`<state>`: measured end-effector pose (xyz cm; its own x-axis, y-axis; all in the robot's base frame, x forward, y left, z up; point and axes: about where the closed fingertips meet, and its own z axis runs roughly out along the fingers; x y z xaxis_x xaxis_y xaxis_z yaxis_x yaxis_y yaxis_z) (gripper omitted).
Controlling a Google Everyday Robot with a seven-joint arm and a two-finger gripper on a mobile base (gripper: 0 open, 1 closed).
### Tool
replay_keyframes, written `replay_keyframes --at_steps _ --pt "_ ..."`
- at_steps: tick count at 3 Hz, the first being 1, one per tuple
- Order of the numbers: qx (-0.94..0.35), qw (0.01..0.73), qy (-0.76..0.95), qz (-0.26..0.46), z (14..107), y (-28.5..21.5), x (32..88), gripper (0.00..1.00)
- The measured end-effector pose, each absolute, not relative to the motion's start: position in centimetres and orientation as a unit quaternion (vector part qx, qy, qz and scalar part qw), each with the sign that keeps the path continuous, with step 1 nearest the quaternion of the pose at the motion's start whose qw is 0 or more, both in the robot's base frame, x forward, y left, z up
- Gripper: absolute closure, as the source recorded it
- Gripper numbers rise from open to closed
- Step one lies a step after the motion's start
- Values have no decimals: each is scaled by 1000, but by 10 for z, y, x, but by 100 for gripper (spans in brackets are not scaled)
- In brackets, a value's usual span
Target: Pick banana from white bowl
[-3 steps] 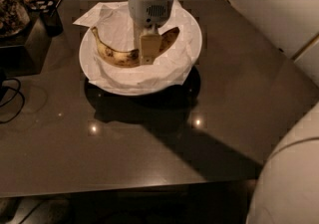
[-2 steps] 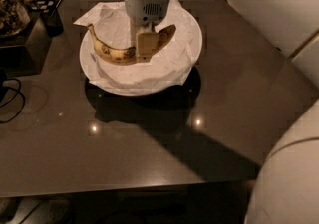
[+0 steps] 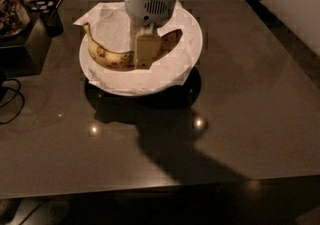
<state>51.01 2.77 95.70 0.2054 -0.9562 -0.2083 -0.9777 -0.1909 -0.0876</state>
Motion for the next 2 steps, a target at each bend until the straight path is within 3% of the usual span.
replay_keyframes --at_steps 2 --pt "-769 111 627 51 965 38 510 100"
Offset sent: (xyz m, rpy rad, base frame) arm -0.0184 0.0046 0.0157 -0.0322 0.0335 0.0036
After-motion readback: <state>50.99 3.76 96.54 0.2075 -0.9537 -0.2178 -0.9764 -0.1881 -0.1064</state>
